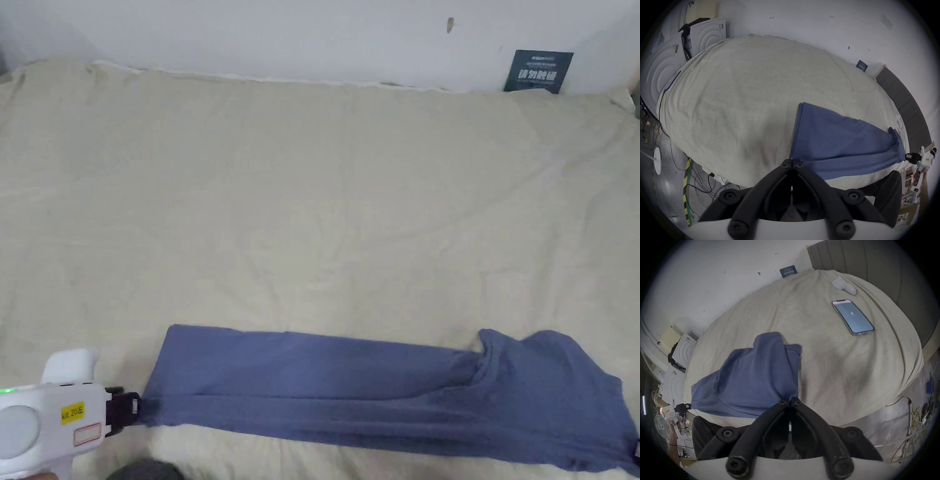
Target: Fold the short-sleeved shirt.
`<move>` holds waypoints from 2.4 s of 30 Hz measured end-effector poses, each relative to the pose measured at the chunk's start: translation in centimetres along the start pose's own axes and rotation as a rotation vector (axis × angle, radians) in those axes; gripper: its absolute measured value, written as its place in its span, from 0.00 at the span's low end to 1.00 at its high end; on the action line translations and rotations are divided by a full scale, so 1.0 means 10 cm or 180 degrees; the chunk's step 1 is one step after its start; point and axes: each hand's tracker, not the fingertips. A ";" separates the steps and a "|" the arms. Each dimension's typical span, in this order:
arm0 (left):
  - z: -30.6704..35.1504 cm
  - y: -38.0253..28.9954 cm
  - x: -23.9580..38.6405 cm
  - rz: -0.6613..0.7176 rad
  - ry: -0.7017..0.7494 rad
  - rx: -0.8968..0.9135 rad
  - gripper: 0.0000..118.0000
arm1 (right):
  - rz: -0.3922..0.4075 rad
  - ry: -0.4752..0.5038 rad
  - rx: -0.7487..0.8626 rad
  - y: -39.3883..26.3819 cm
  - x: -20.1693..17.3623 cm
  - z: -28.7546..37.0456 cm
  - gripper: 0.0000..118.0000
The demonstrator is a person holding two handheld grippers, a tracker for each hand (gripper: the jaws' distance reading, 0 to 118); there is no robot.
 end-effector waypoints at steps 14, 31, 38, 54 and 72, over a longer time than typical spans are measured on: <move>0.30 0.28 -0.15 -0.0088 -0.0140 0.0088 0.87 | 0.0439 -0.0251 0.0436 0.05 -0.72 0.61 0.60; -0.41 0.63 -0.53 0.0359 -0.1325 -0.0601 0.97 | 0.0610 -0.0044 0.0192 -0.07 -1.50 0.12 0.00; -0.56 0.70 -0.54 0.0339 -0.1726 -0.0584 0.95 | 0.0665 -0.0019 0.0103 -0.08 -1.64 0.03 0.00; -0.90 0.50 -0.30 0.0785 -0.2388 -0.0817 0.07 | 0.0636 0.0096 0.0038 -0.13 -1.70 0.06 0.00; 0.11 0.75 -0.93 0.0786 -0.1281 -0.0507 0.07 | 0.0616 0.0336 0.0206 -0.11 -1.65 0.21 0.00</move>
